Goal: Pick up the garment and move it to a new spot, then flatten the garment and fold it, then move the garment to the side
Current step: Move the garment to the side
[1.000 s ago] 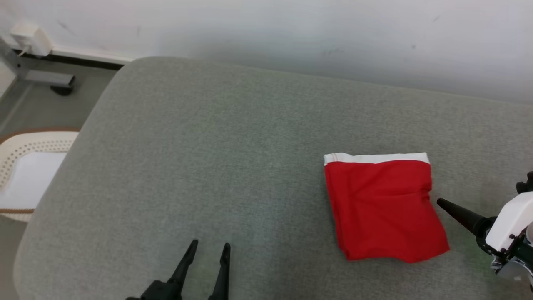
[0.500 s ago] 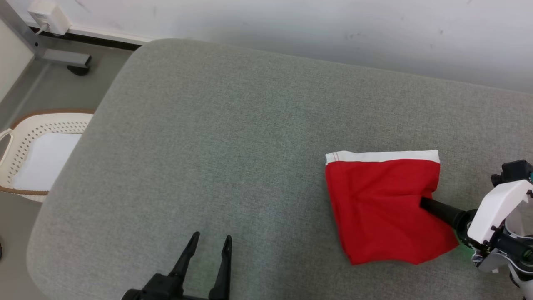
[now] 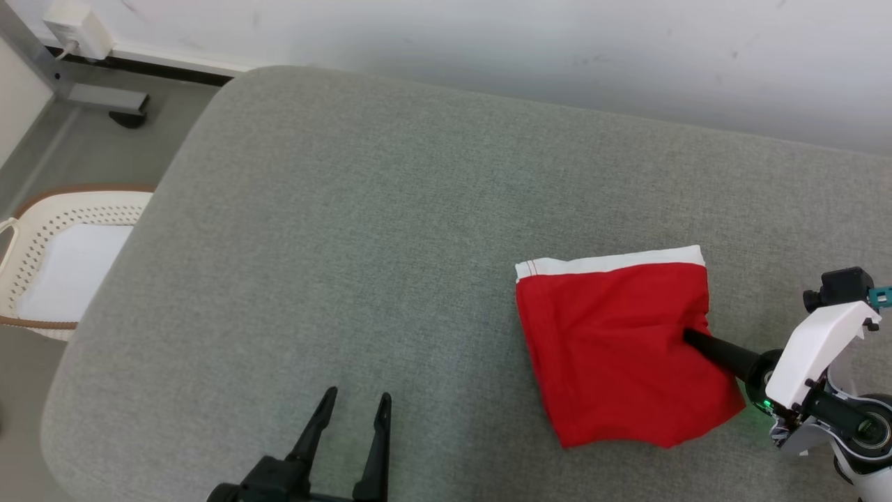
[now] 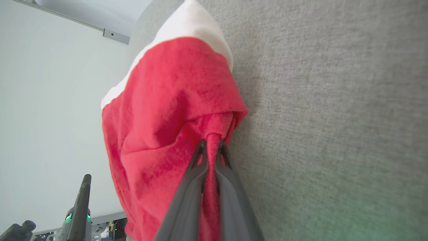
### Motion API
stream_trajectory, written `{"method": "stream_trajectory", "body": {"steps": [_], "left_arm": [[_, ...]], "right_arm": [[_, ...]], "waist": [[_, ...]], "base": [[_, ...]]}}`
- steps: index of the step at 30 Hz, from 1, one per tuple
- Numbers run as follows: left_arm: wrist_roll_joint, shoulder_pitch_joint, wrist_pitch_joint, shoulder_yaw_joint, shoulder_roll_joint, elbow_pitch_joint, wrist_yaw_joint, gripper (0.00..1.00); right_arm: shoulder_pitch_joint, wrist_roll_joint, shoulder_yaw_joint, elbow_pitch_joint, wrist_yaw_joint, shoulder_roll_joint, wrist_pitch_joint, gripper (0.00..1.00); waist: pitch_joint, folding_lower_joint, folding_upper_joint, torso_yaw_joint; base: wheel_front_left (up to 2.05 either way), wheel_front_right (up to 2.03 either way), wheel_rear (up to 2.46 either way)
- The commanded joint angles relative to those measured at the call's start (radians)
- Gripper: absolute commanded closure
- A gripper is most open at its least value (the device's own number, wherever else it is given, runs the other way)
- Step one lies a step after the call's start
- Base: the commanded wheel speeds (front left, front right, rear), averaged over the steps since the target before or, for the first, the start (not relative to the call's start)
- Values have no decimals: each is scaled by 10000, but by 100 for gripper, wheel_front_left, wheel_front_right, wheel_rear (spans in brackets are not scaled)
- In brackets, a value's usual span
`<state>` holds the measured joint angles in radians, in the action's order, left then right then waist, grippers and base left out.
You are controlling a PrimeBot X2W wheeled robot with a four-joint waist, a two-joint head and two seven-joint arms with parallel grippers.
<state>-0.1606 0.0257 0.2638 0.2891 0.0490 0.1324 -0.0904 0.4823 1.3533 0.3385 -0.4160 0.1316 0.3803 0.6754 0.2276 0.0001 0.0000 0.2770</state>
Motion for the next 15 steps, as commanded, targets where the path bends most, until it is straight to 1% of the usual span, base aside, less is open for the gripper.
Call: {"method": "stream_trajectory", "body": {"steps": [1, 5, 8, 15], "left_arm": [[-143, 74, 1, -38, 35, 22, -45, 0], [-146, -27, 1, -90, 35, -1, -87, 0], [-114, -166, 1, -161, 35, -15, -95, 0], [140, -263, 0, -433, 35, -83, 28, 0]], "right_arm": [[-138, 60, -43, 96, -22, 81, -99, 100], [-185, 107, -110, 402, -22, 149, -457, 100], [-274, 24, -96, 711, -20, 235, -799, 100], [-312, -443, 140, 1124, -20, 747, -1563, 100]], "waist": [[-19, -1, 0, -33], [-107, -1, 0, -224], [-231, -1, 0, -524], [-412, -1, 0, -1792]], "base": [[0, 0, 0], [0, 0, 0], [0, 0, 0], [0, 0, 0]]}}
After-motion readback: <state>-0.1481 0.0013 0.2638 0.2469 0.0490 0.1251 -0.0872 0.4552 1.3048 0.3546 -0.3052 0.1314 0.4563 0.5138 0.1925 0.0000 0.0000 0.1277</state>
